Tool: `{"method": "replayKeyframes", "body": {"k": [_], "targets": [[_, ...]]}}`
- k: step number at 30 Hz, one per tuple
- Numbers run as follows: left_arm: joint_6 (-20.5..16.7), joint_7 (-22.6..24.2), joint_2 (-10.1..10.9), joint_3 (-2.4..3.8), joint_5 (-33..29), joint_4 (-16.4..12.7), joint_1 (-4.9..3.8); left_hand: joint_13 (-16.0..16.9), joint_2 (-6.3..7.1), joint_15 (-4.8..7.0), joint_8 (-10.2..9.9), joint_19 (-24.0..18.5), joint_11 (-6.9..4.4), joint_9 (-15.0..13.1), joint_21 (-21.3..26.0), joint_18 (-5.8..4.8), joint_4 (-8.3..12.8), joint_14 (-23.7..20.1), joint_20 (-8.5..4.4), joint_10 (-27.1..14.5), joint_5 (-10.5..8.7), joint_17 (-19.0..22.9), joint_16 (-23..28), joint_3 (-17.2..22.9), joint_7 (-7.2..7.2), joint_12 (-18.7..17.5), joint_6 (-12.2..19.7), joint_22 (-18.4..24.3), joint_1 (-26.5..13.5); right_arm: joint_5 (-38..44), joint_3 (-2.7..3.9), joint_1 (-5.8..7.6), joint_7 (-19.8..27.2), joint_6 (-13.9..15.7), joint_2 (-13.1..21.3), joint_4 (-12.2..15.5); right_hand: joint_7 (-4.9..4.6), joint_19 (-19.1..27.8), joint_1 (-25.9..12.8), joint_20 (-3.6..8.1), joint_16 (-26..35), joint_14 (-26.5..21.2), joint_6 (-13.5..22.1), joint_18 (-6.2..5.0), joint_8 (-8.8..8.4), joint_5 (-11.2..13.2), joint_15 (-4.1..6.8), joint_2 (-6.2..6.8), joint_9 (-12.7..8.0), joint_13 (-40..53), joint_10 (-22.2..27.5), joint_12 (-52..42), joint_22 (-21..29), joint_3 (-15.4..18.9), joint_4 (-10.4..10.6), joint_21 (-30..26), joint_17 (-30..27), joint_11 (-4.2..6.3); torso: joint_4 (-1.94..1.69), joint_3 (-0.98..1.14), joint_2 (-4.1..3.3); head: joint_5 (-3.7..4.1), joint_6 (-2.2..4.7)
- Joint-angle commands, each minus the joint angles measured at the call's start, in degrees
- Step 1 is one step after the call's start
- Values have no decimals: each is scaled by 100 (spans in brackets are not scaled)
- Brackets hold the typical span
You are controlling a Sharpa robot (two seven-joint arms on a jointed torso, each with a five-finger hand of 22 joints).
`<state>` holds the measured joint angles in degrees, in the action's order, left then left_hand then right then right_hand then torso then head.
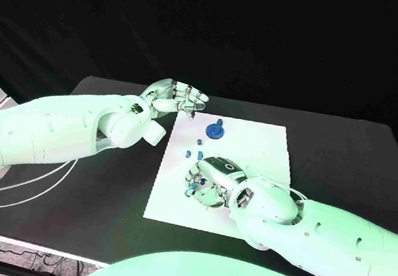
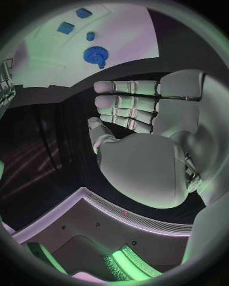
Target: Assemble the parts on the task board
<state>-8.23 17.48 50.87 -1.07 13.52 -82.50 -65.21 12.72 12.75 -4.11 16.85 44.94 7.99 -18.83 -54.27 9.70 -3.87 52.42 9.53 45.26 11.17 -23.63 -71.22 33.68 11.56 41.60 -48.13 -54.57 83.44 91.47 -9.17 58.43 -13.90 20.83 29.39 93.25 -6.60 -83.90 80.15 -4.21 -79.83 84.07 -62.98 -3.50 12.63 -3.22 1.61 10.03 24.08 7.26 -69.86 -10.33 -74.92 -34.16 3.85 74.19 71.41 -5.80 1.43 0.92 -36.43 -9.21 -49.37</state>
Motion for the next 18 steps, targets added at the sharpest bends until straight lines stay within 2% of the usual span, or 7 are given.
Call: {"method": "replayKeyframes", "body": {"k": [1,5,8,10,15,18], "targets": [[90,35,-4,4,1,-17,-3,5,3,-11,34,-18,8,-9,20,77,43,-46,41,-52,19,-6,-19,5,-7,14,32,7,-40,289,-12,-19,-113,-236,-39,-7,-22,-184,38,26,-6,239,-5,64,22,-19,26,-103,8,82,-371,-4,-1096,-266,-268,-7,-8,327,1,0,1,-2,1],[92,33,-2,4,1,-18,-3,5,3,-11,34,-18,8,-9,20,77,43,-46,41,-52,19,-6,-19,5,-7,14,32,7,-40,451,-22,-27,-152,-283,-67,-17,-29,-173,19,24,-1,236,11,57,18,-18,21,-92,14,86,-359,15,-1088,-272,-285,-47,-17,321,2,0,2,2,0],[94,32,-1,4,1,-19,-3,5,3,-11,34,-18,8,-9,20,77,43,-46,41,-52,19,-6,-19,5,-7,14,32,7,-40,503,-29,-32,-112,-279,-81,-22,-47,-155,-88,7,1,233,77,50,-6,-12,0,-21,25,99,-296,84,-1081,-235,-320,-98,-26,298,3,0,2,0,-1],[94,32,0,4,1,-19,-3,5,3,-11,34,-18,8,-9,20,77,43,-46,41,-52,19,-6,-19,5,-7,14,32,7,-40,521,-34,-33,-59,-257,-84,-20,-61,-141,-199,-9,-2,232,171,43,-62,-13,-23,66,12,101,-221,151,-1074,-170,-321,-143,-27,273,2,0,4,-2,-1],[94,31,4,4,1,-17,-3,5,3,-11,34,-18,8,-9,20,77,43,-46,41,-52,19,-6,-19,5,-7,14,32,7,-40,508,-43,-35,79,-58,-70,6,-132,-36,-617,-121,-41,234,543,-8,-291,-10,-162,489,-69,2,359,478,-993,118,-174,-493,4,107,5,1,3,0,1],[97,30,5,4,1,-16,-3,5,3,-11,34,-18,8,-9,20,77,43,-46,41,-52,19,-6,-19,5,-7,14,32,7,-40,501,-45,-36,115,79,-53,23,-138,32,-620,-154,23,189,651,-47,-360,-9,-189,532,-90,-17,569,496,-939,281,-154,-713,-115,83,5,1,4,7,9]]}}
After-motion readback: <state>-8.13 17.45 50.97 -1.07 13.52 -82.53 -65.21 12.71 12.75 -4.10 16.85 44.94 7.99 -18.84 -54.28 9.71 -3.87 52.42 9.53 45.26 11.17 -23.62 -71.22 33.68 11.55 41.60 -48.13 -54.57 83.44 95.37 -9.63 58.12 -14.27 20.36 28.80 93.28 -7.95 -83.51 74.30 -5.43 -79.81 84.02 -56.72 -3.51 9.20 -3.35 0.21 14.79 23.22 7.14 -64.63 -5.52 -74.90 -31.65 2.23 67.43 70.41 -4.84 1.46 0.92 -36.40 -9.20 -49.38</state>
